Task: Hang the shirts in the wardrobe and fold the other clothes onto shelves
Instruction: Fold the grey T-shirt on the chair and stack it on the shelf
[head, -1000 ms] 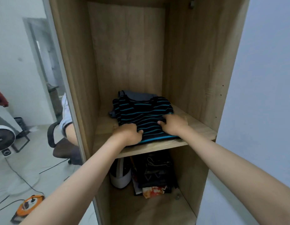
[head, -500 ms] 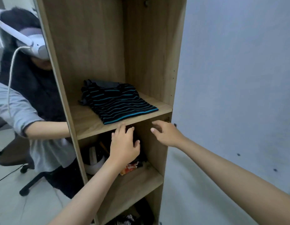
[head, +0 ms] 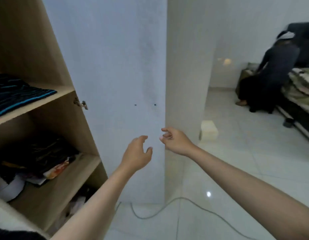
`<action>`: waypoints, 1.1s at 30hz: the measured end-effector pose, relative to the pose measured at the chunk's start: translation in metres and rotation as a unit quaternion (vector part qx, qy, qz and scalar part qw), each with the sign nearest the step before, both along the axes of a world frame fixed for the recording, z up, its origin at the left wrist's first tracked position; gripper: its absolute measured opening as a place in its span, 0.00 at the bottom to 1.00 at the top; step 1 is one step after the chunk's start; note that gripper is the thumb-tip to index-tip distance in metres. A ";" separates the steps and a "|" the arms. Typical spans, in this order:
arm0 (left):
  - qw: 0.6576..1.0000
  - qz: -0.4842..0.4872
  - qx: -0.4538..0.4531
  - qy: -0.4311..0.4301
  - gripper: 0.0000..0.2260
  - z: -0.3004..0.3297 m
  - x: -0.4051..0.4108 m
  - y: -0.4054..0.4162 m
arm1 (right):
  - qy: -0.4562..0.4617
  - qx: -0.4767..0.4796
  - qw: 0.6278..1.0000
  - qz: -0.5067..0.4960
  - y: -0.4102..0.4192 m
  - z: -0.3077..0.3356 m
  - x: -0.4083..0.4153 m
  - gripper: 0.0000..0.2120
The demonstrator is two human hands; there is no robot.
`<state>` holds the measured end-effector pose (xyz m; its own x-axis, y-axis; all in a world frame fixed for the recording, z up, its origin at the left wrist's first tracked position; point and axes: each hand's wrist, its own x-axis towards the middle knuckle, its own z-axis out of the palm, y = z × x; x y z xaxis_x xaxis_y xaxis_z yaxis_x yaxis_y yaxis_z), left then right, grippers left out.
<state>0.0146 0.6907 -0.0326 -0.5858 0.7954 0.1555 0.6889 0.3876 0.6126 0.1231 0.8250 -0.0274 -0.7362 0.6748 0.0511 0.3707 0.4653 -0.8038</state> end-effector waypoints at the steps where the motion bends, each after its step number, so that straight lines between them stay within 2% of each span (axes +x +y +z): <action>1: 0.999 -0.035 -0.005 -0.017 0.22 -0.007 0.031 0.009 | -0.009 -0.005 0.999 -0.030 0.000 -0.009 0.039 0.21; 8: 0.955 -0.271 -0.067 -0.100 0.18 -0.054 0.250 0.048 | -0.082 -0.075 0.963 -0.245 -0.036 -0.069 0.304 0.14; 12: 0.908 -0.391 -0.114 -0.094 0.15 -0.082 0.351 0.051 | -0.112 -0.102 0.915 -0.373 -0.079 -0.096 0.423 0.13; 16: 0.848 -0.495 -0.174 -0.074 0.14 -0.111 0.427 0.040 | -0.143 -0.146 0.860 -0.467 -0.139 -0.122 0.510 0.14; 20: 0.781 -0.579 -0.226 -0.058 0.13 -0.140 0.484 0.020 | -0.157 -0.178 0.799 -0.553 -0.200 -0.142 0.561 0.12; 27: 0.658 -0.698 -0.283 -0.026 0.12 -0.173 0.558 -0.009 | -0.146 -0.252 0.682 -0.671 -0.296 -0.170 0.601 0.09; 31: 0.609 -0.737 -0.293 -0.014 0.11 -0.184 0.592 -0.017 | -0.130 -0.267 0.615 -0.730 -0.331 -0.184 0.614 0.07; 33: 0.593 -0.745 -0.304 -0.015 0.10 -0.189 0.610 -0.020 | -0.121 -0.270 0.594 -0.748 -0.343 -0.191 0.625 0.06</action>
